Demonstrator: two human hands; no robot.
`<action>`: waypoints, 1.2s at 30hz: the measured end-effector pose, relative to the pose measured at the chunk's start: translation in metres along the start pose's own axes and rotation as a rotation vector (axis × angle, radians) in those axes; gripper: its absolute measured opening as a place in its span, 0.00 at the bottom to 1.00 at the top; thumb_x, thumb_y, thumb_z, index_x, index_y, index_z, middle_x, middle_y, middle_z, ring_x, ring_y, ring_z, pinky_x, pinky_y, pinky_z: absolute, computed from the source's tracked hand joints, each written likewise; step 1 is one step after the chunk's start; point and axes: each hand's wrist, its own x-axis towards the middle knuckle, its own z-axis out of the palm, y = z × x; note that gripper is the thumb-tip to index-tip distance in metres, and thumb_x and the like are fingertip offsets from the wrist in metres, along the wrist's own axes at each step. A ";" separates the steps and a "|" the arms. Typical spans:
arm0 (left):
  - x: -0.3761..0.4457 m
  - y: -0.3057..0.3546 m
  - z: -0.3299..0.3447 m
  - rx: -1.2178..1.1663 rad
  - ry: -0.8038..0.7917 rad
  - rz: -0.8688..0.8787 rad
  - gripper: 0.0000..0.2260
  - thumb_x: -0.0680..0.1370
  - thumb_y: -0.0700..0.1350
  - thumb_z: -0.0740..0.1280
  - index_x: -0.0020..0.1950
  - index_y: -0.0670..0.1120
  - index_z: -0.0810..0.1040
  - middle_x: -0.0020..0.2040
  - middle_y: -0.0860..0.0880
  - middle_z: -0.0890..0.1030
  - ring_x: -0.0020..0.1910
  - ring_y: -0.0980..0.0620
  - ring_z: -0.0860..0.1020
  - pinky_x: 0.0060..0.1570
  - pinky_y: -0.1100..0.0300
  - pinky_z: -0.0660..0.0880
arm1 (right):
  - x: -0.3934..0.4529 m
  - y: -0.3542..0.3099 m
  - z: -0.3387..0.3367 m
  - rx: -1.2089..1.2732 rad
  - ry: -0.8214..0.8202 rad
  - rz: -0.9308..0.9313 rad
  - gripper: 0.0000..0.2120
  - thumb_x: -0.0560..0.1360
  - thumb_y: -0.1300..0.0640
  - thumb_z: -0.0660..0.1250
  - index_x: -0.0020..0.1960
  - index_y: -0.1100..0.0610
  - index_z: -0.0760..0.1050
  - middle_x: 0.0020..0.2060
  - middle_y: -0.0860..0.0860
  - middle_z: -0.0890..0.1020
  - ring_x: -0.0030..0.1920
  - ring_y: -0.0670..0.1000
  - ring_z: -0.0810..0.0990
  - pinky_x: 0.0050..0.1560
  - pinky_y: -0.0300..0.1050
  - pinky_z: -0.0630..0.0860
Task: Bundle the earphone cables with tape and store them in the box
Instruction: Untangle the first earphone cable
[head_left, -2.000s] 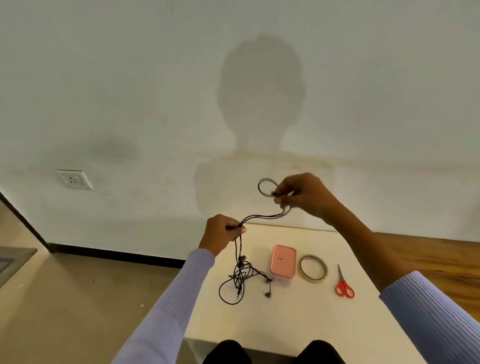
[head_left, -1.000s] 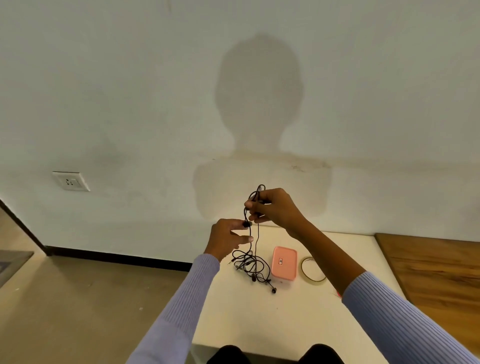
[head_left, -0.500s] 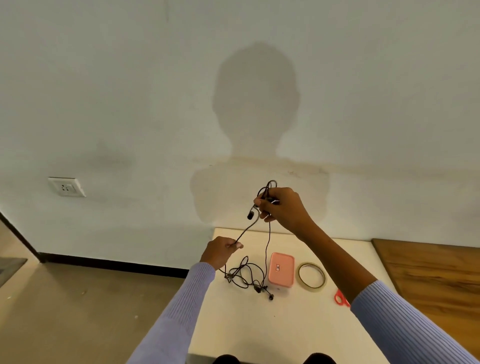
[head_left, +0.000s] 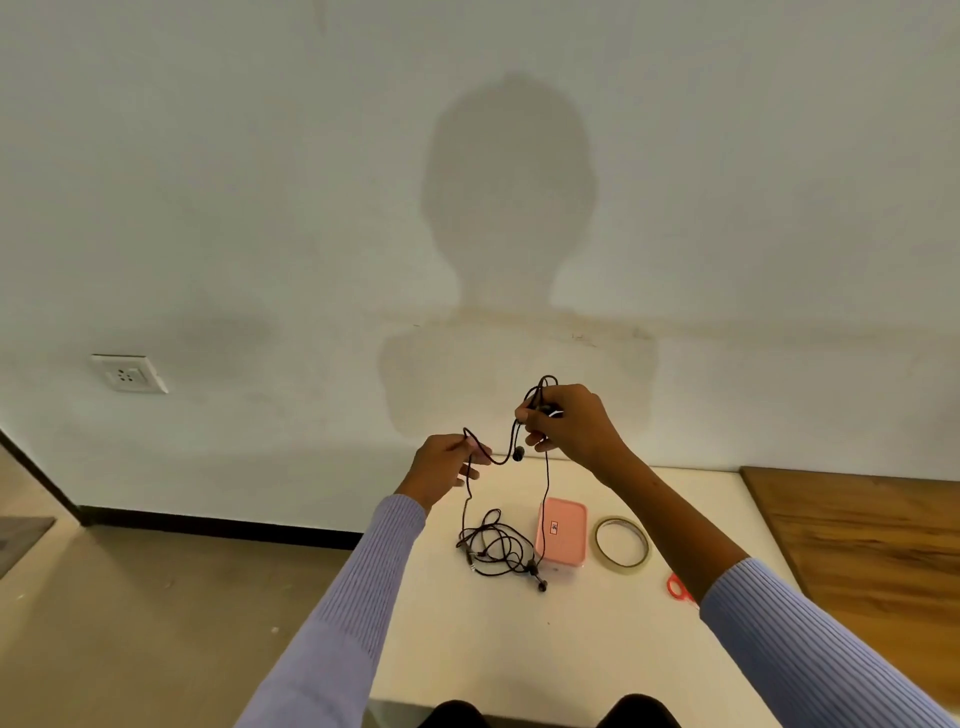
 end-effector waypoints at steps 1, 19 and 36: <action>-0.002 0.001 0.001 -0.022 -0.032 -0.007 0.14 0.81 0.44 0.57 0.55 0.42 0.81 0.53 0.45 0.83 0.46 0.49 0.80 0.47 0.59 0.74 | 0.000 0.000 0.000 0.018 0.000 -0.001 0.06 0.75 0.62 0.67 0.49 0.64 0.79 0.39 0.55 0.80 0.31 0.47 0.80 0.33 0.33 0.79; -0.025 -0.015 0.020 -0.029 -0.191 0.108 0.08 0.78 0.38 0.64 0.53 0.42 0.81 0.43 0.46 0.83 0.44 0.54 0.80 0.39 0.67 0.76 | 0.006 -0.031 -0.010 0.303 0.038 -0.072 0.07 0.76 0.61 0.67 0.50 0.64 0.78 0.36 0.54 0.79 0.34 0.51 0.81 0.40 0.43 0.81; -0.032 0.042 0.006 -0.236 -0.015 0.193 0.11 0.70 0.35 0.74 0.51 0.37 0.81 0.44 0.38 0.84 0.43 0.46 0.84 0.43 0.61 0.80 | -0.032 0.021 0.028 -0.078 -0.108 0.019 0.11 0.72 0.54 0.71 0.46 0.63 0.78 0.35 0.52 0.82 0.29 0.49 0.81 0.36 0.42 0.80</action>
